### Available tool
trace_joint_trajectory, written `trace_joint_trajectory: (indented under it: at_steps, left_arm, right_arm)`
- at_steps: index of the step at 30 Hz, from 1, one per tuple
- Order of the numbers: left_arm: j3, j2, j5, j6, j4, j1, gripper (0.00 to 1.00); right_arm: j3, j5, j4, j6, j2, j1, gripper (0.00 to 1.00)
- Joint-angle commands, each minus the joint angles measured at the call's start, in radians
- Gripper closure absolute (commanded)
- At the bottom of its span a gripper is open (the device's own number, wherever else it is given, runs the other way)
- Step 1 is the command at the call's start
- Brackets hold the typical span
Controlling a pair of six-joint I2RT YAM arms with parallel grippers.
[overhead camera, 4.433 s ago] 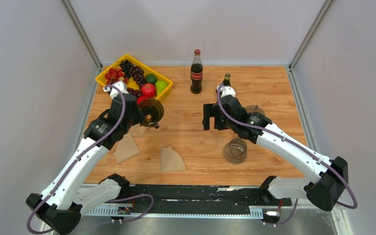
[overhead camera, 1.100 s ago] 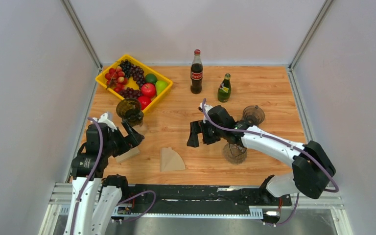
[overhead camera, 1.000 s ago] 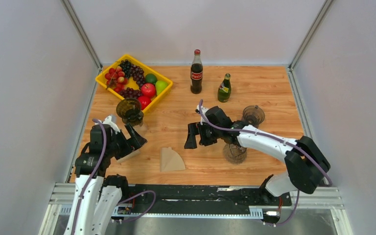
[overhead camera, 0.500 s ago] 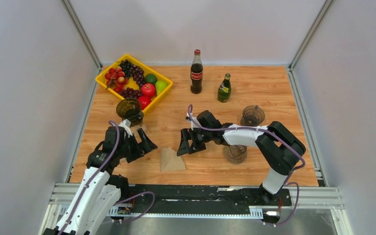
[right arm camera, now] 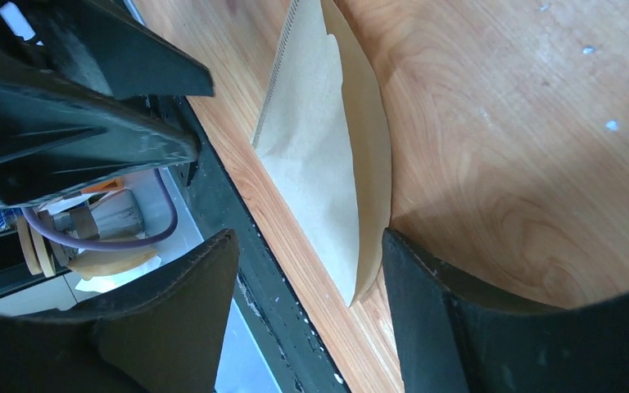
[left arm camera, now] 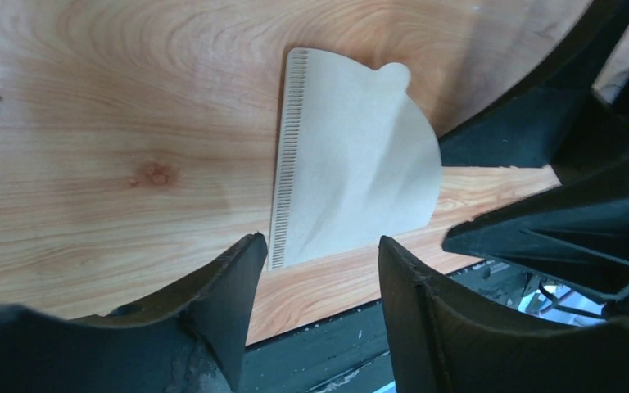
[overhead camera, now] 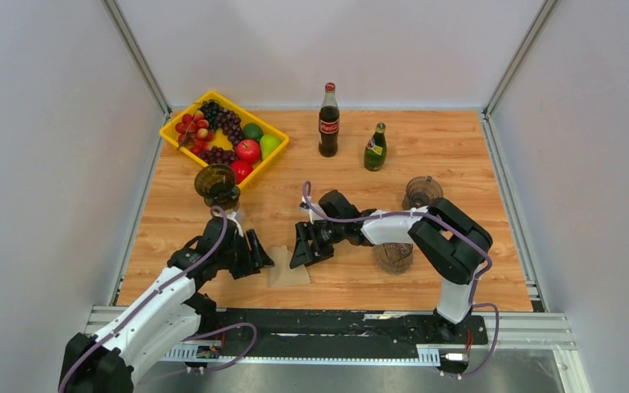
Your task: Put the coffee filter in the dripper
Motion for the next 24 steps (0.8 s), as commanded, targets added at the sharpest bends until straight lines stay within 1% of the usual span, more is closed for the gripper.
trace_joint_trajectory:
  at_steps: [1,2,3,4,8,12,20,22,24]
  left_arm:
    - [-0.029,0.053,-0.017,-0.032,0.091,-0.028,0.43]
    - [-0.035,0.065,-0.019,-0.032,0.099,-0.03,0.48]
    - [-0.037,0.087,-0.017,-0.032,0.112,-0.036,0.51]
    - [-0.039,0.099,-0.017,-0.032,0.124,-0.04,0.56]
    - [-0.042,0.161,-0.019,-0.037,0.156,-0.073,0.66]
    - [-0.042,0.198,-0.03,-0.044,0.179,-0.091,0.71]
    - [-0.061,0.251,-0.049,-0.06,0.208,-0.11,0.77]
    - [-0.067,0.257,-0.056,-0.066,0.213,-0.114,0.78]
    - [-0.076,0.261,-0.058,-0.076,0.22,-0.116,0.79]
  right_arm:
    - [0.051,-0.028,0.065,0.027,0.014,0.013,0.34]
    - [0.053,-0.03,0.065,0.029,0.015,0.015,0.35]
    - [0.057,-0.031,0.065,0.031,0.013,0.015,0.35]
    - [0.058,-0.034,0.065,0.032,0.011,0.017,0.36]
    - [0.064,-0.041,0.065,0.03,0.008,0.024,0.37]
    - [0.071,-0.048,0.065,0.033,0.028,0.032,0.37]
    - [0.092,-0.055,0.068,0.038,0.058,0.058,0.39]
    - [0.097,-0.039,0.071,0.048,0.062,0.062,0.41]
    - [0.101,0.014,0.071,0.068,0.062,0.07,0.44]
